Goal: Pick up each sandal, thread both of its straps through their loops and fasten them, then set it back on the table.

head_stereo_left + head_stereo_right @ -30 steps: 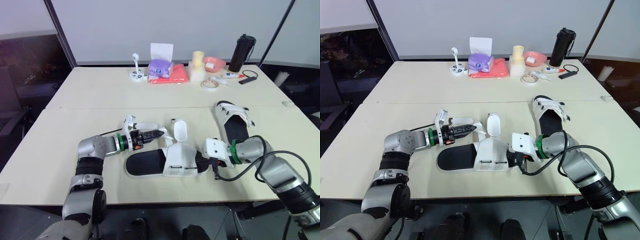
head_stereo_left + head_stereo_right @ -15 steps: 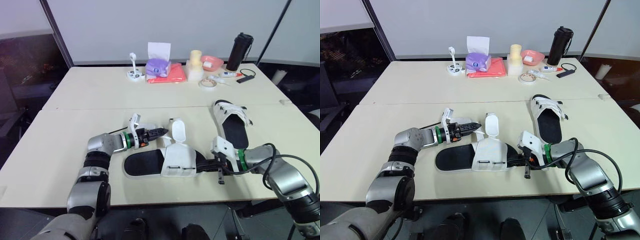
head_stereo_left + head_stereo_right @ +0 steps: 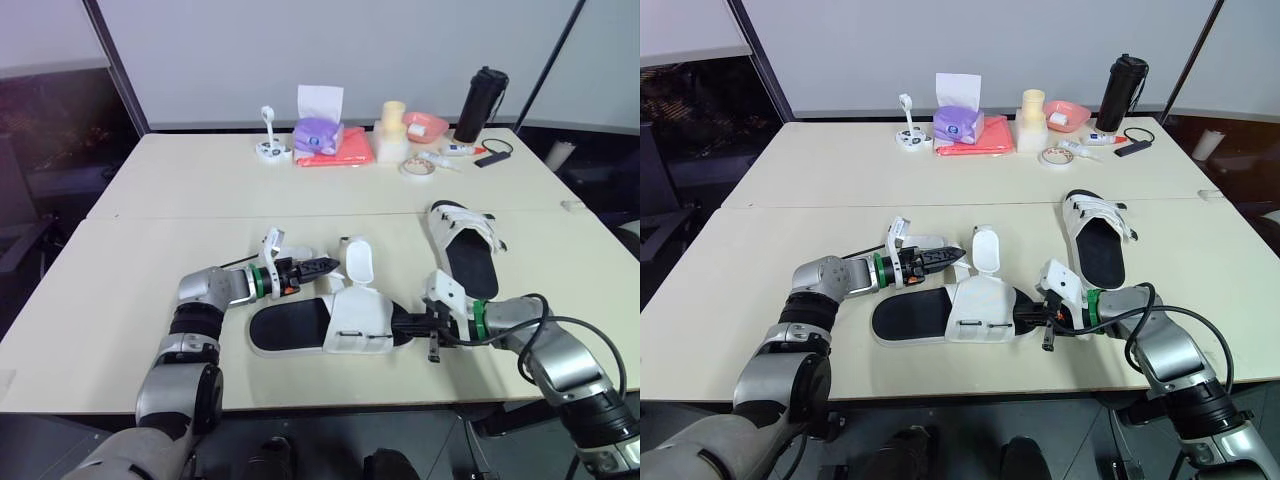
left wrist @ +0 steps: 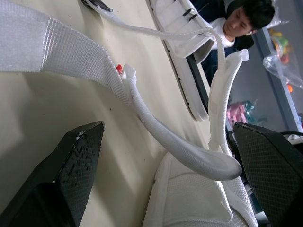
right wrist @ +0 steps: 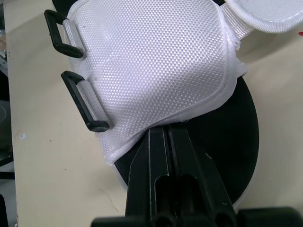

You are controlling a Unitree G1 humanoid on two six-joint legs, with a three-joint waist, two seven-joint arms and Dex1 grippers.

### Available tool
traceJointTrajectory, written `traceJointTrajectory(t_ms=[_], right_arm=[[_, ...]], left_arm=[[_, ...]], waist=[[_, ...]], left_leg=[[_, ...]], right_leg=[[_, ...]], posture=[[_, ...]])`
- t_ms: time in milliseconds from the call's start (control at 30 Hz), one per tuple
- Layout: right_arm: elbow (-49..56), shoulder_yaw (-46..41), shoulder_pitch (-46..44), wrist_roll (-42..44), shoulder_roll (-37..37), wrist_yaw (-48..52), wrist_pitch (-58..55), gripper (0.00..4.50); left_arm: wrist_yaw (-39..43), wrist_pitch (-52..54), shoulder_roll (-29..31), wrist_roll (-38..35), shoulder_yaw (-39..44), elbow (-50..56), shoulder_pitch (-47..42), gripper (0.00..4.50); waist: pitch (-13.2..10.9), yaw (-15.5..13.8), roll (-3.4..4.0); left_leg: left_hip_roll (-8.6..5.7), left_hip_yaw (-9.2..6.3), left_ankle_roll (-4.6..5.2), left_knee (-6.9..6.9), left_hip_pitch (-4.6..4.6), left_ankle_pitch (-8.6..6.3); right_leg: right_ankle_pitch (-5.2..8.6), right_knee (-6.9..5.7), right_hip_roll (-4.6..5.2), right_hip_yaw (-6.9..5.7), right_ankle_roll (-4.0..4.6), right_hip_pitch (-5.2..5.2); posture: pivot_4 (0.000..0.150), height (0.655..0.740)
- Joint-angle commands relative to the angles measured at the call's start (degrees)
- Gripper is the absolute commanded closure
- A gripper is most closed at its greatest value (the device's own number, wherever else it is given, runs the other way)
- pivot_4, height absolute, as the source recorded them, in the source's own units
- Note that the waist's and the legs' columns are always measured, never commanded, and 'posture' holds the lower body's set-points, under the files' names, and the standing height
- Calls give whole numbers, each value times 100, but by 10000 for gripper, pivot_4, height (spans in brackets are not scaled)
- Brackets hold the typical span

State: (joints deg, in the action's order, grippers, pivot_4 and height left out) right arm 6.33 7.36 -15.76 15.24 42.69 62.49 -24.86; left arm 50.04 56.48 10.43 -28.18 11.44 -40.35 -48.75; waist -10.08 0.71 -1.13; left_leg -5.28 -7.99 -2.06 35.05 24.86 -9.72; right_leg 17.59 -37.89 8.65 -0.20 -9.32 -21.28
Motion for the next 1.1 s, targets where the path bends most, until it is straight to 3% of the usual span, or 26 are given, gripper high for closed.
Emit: traceJointTrajectory(t_ms=[33,300,733,1100], right_arm=[[-313,200,301,-358,84,-137,119,44795],[-199,363,445,-423,95,-209,179,44795],[-165,412,429,-534,117,-277,234,44795],[-143,384,462,-545,140,-341,254,44795]], left_arm=[[66,-114,-35,-123,-8,114,-92,0],[-83,-105,-117,-164,120,-94,-201,0],[-805,-780,-446,-585,1234,-1652,-1309,0],[-512,-724,-423,-1004,1501,-1354,-1502,0]], waist=[[0,-1,0],[5,-6,-7],[8,-2,-19],[7,3,-21]], left_leg=[[0,0,0,0,0,0],[0,-1,0,0,-1,0],[0,-2,-1,-2,-2,-1],[0,-1,-1,-2,-2,-1]], right_leg=[[0,0,0,0,0,0],[0,3,0,-1,0,5],[0,12,-1,-6,-2,10],[0,14,-2,-7,-2,12]], posture=[[1500,7400],[1500,7400],[1500,7400],[1500,7400]])
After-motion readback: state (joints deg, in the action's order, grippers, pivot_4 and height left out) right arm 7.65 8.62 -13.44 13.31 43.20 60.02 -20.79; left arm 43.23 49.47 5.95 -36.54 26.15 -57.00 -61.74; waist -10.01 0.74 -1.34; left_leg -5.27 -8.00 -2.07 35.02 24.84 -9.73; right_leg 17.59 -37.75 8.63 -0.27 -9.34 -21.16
